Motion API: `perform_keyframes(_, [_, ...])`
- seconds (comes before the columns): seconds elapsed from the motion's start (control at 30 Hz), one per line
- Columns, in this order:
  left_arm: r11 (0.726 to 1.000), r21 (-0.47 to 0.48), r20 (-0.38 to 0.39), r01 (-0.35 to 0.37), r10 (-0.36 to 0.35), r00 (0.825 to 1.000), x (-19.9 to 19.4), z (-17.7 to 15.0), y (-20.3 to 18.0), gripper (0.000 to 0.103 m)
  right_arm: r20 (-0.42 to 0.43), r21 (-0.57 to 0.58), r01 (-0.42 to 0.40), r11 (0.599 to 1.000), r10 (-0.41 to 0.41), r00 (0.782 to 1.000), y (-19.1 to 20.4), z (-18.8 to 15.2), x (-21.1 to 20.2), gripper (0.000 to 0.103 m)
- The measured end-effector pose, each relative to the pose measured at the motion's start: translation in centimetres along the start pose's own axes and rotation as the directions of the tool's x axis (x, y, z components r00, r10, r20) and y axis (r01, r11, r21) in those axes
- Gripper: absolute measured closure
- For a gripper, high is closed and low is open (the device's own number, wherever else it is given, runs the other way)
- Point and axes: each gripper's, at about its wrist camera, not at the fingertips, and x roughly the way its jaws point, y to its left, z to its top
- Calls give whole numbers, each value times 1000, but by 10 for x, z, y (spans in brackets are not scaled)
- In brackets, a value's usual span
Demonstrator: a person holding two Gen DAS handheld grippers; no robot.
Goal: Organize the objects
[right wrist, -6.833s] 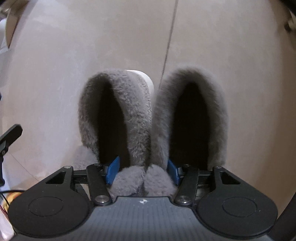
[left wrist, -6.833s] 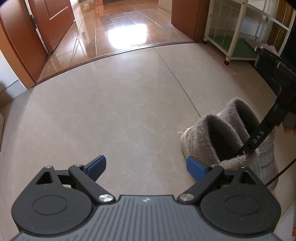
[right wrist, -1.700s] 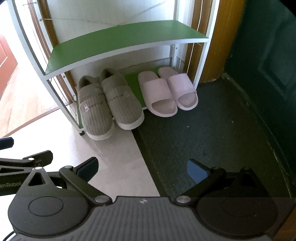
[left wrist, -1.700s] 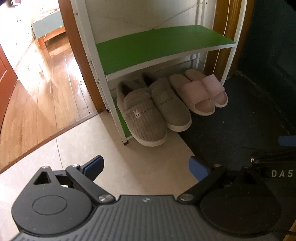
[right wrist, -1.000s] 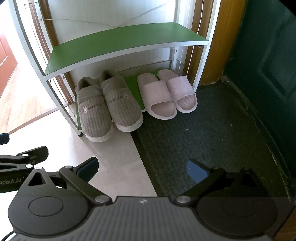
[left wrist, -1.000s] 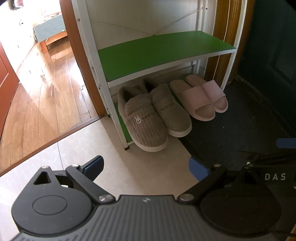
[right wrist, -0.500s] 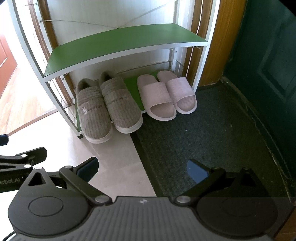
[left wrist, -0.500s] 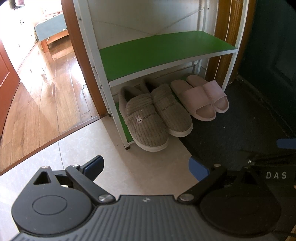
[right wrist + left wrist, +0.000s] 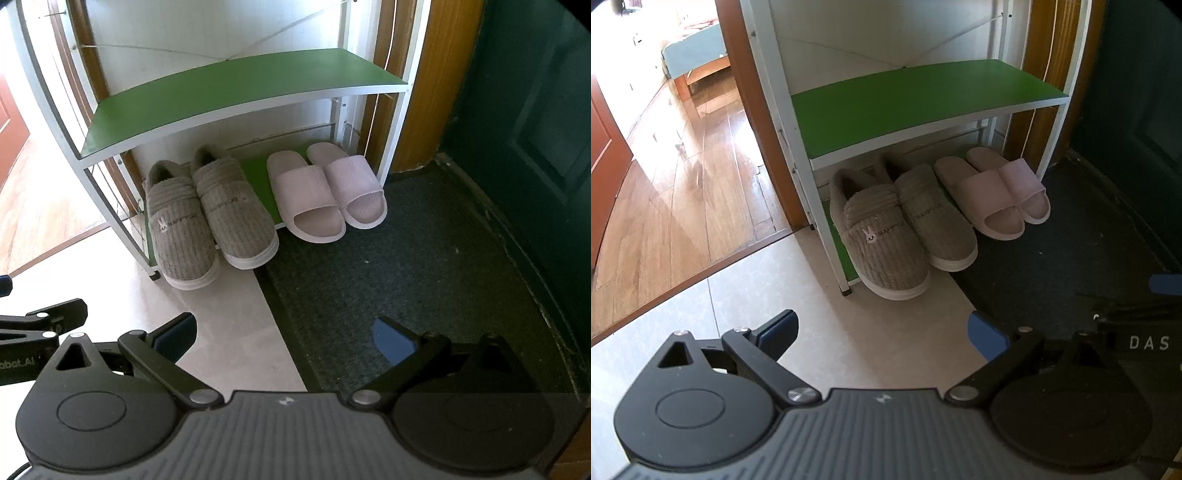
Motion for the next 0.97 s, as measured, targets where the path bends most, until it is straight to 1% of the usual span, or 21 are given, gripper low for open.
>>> perform_keyframes(0.97, [1000,13,-6,0,0,1000,4,0,-6,5,-4,-2,4,1000,-4,1000,-1,0,3,0])
